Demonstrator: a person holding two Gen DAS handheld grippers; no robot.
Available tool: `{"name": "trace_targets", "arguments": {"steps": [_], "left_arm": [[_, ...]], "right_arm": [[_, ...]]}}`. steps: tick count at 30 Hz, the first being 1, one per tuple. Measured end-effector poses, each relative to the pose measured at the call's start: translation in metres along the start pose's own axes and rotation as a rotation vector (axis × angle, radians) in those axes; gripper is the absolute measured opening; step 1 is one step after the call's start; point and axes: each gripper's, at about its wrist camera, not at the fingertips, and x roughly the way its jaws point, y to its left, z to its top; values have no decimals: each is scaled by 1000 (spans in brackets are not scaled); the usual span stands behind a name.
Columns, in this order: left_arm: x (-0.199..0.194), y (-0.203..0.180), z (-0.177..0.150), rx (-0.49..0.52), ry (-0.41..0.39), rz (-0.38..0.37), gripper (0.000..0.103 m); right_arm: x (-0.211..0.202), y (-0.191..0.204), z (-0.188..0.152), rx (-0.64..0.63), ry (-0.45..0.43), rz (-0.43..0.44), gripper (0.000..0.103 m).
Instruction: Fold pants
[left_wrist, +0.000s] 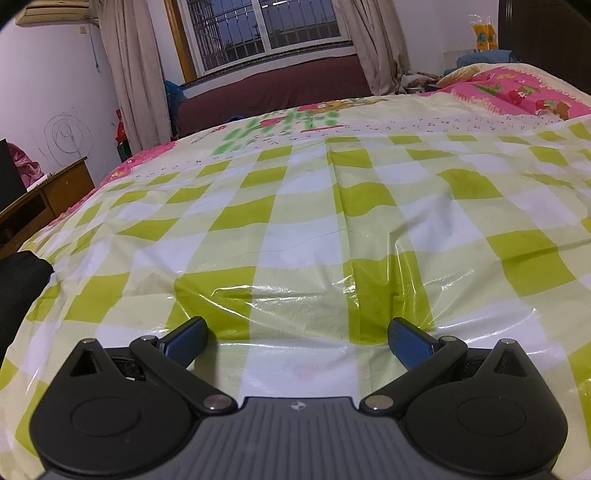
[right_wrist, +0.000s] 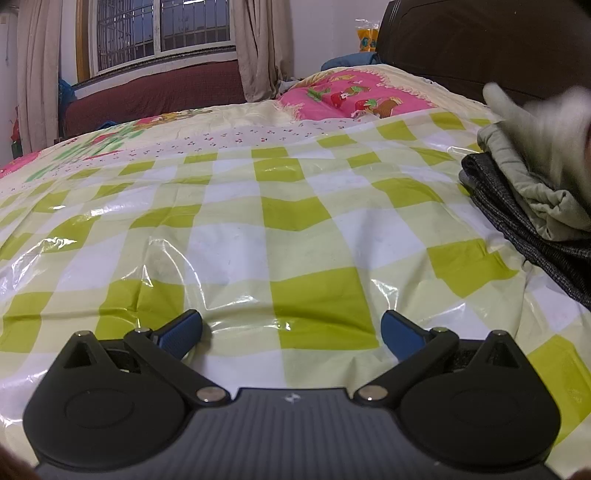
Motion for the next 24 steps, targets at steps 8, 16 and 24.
{"name": "trace_targets", "arguments": {"steps": [8, 16, 24], "left_arm": [[-1, 2, -1, -8, -3, -5, 103], [-2, -2, 1, 11, 1, 14, 103], [-6, 3, -1, -8, -2, -9, 103]], "right_arm": [[-1, 0, -1, -1, -1, -1, 102], [-2, -1, -1, 2, -3, 0, 102], [-2, 0, -1, 1, -3, 0, 102]]}}
